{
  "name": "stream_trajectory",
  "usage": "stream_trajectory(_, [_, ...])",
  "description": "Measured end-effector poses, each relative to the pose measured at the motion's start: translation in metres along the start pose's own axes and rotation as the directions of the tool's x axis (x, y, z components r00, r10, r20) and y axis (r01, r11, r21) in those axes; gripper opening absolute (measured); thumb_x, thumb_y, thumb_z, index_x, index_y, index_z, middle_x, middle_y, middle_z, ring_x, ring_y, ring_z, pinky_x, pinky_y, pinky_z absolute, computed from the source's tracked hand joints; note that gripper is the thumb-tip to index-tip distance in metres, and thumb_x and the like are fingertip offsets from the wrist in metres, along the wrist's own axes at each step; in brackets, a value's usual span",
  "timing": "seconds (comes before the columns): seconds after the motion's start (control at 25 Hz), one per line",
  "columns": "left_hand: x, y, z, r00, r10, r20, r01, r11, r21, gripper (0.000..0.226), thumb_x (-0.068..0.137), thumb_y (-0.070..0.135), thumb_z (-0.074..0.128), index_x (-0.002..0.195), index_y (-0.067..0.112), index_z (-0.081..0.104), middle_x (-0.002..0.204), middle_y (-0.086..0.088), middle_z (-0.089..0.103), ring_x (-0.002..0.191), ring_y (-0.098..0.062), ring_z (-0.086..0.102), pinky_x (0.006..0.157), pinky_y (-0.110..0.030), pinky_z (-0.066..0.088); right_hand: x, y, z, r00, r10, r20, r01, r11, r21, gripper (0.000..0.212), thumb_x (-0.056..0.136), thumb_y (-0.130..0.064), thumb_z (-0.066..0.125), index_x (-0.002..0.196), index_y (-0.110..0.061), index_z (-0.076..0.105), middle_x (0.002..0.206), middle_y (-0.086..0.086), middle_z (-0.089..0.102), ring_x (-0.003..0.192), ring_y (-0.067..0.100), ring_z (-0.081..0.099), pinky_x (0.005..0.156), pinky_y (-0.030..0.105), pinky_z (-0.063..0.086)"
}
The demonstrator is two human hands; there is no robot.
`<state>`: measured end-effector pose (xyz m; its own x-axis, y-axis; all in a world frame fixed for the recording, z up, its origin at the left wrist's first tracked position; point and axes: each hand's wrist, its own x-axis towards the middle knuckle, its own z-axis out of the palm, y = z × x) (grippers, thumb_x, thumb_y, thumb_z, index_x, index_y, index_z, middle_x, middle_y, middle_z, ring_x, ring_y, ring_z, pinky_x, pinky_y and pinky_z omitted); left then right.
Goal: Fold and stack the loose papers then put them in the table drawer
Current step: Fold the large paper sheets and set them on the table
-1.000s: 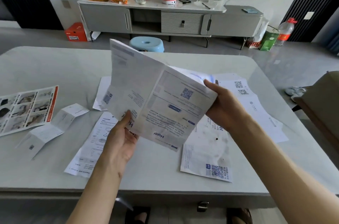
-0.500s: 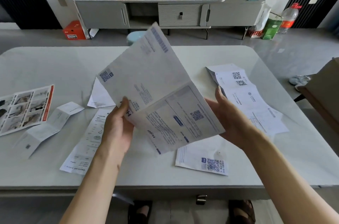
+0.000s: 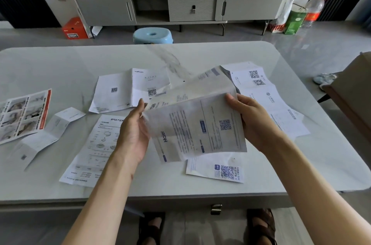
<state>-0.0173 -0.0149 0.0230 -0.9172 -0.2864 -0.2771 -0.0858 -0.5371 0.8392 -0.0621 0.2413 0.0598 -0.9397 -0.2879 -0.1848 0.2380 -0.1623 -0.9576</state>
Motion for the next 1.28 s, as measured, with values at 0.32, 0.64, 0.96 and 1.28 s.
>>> stream_trajectory(0.32, [-0.005, 0.001, 0.009, 0.956, 0.281, -0.084, -0.253, 0.935, 0.247, 0.019, 0.09, 0.031, 0.065, 0.107, 0.025, 0.068, 0.083, 0.003, 0.065, 0.077, -0.015, 0.062, 0.068, -0.027, 0.048, 0.004, 0.017, -0.015, 0.999, 0.03, -0.026, -0.032, 0.997, -0.068, 0.027, 0.097, -0.021, 0.055, 0.108, -0.001, 0.069, 0.105, 0.018, 0.072, 0.094, 0.026, 0.069, 0.089, 0.039, 0.056])
stream_trajectory(0.64, [-0.007, -0.004, 0.008, 0.903, 0.43, -0.007, -0.399, 0.842, 0.362, 0.01, 0.081, 0.012, 0.075, 0.082, 0.022, 0.075, 0.073, 0.001, 0.065, 0.076, -0.021, 0.054, 0.078, -0.036, 0.045, 0.005, 0.021, -0.016, 0.969, -0.121, -0.213, 0.086, 0.983, -0.165, 0.015, 0.089, -0.014, 0.069, 0.102, -0.011, 0.065, 0.081, 0.003, 0.069, 0.081, 0.018, 0.067, 0.082, 0.036, 0.054])
stream_trajectory(0.96, [-0.006, -0.004, 0.004, 0.875, 0.478, 0.076, -0.436, 0.712, 0.55, 0.021, 0.073, 0.018, 0.082, 0.091, 0.025, 0.072, 0.069, 0.006, 0.067, 0.069, -0.01, 0.063, 0.069, -0.019, 0.048, 0.003, 0.022, -0.012, 0.951, -0.22, -0.217, 0.15, 0.943, -0.299, 0.005, 0.085, -0.012, 0.072, 0.088, -0.017, 0.074, 0.069, -0.004, 0.067, 0.074, 0.015, 0.063, 0.081, 0.041, 0.054])
stream_trajectory(1.28, [-0.007, 0.003, 0.006, 0.867, 0.499, 0.018, -0.448, 0.762, 0.467, 0.016, 0.078, 0.012, 0.077, 0.075, 0.021, 0.064, 0.091, -0.002, 0.067, 0.078, -0.005, 0.064, 0.074, -0.019, 0.048, 0.003, 0.019, -0.016, 0.912, -0.372, -0.171, 0.266, 0.857, -0.442, 0.011, 0.077, -0.022, 0.08, 0.083, -0.029, 0.073, 0.111, -0.003, 0.064, 0.109, 0.011, 0.06, 0.098, 0.029, 0.043])
